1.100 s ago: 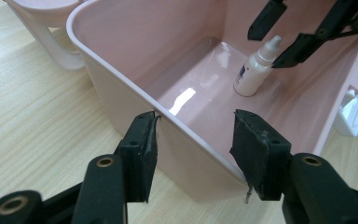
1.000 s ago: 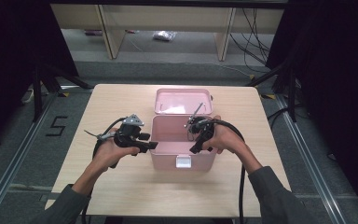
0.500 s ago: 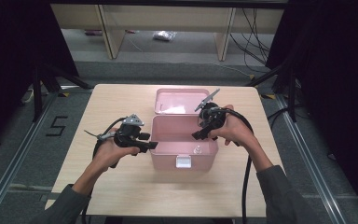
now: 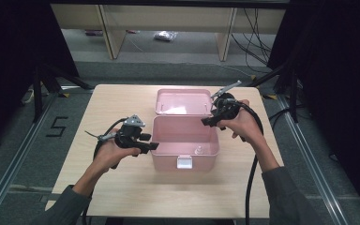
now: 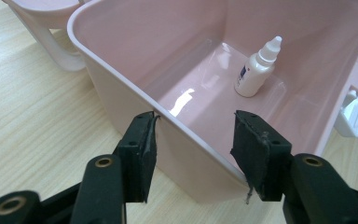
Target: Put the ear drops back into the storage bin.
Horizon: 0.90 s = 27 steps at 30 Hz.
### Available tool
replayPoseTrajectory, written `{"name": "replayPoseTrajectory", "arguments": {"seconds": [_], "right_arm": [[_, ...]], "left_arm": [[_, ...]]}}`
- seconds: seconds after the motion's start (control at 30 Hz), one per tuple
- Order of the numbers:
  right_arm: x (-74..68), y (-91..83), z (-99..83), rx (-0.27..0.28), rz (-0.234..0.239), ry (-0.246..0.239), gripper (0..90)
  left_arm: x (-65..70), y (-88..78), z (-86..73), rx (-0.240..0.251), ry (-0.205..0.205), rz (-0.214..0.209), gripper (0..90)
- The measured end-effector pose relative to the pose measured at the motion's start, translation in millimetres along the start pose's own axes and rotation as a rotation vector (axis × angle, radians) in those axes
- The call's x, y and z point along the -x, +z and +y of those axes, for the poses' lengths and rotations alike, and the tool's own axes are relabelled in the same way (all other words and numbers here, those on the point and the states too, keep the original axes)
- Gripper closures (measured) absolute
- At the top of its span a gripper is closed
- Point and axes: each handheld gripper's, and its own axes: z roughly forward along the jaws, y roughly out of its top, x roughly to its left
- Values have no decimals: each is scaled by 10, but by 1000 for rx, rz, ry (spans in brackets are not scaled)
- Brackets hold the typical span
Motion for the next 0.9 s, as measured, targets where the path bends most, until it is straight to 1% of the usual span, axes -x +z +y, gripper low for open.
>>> {"name": "replayPoseTrajectory", "arguments": {"seconds": [0.03,0.07,0.13,0.17,0.2,0.23,0.27,0.3,0.37,0.4,0.43,0.47,0.5,0.57,0.63,0.67,0.7,0.73,0.77,0.8,0.83,0.87,0.9], "right_arm": [[43,-9,-1,14,-12,13,408],[73,-14,-5,20,-14,40,405],[155,-7,-18,38,-27,45,395],[172,3,-26,44,-35,73,396],[209,-1,-31,35,-45,75,395],[238,16,-40,42,-49,84,395],[259,12,-45,37,-54,95,396],[274,14,-50,39,-59,116,397],[319,15,-59,48,-65,121,400],[324,19,-56,43,-68,141,400],[327,30,-58,51,-74,158,399],[355,32,-58,54,-72,142,398],[373,39,-57,57,-77,137,397],[384,48,-50,60,-75,172,396],[416,65,-45,66,-77,165,396],[418,68,-39,62,-79,181,396],[434,80,-39,66,-79,175,395],[438,91,-35,69,-86,183,395],[445,106,-32,70,-78,189,395],[438,114,-27,66,-80,211,396],[457,131,-23,71,-80,198,396],[454,141,-17,68,-80,214,398],[464,153,-14,68,-77,213,400]], "left_arm": [[0,2,-1,1,-1,3,494],[-3,2,-1,-2,-1,2,493],[1,4,-1,-8,-7,-4,493],[1,4,-2,-6,-6,-4,493],[0,3,-2,-7,-8,-5,493],[1,3,-2,-7,-10,-5,493],[1,4,-2,-6,-6,-4,493],[2,3,-2,-7,-5,-4,493],[2,3,-3,-6,-8,-5,493],[1,3,-2,-5,-5,-4,494],[3,3,-3,-5,-5,-3,494],[3,3,-3,-5,-5,-4,494],[3,3,-3,-4,-7,-4,494],[2,3,-2,-5,-4,-4,494],[2,3,-2,-5,-6,-4,494],[2,3,-2,-5,-5,-3,494],[3,2,-2,-5,-5,-3,494],[3,2,-3,-5,-4,-3,494],[8,2,-4,-4,-7,11,494],[5,0,-3,-5,-2,14,494],[2,3,-3,-5,-7,3,494],[2,2,-4,-7,-8,5,494],[0,3,-3,-6,-6,5,494]]}}
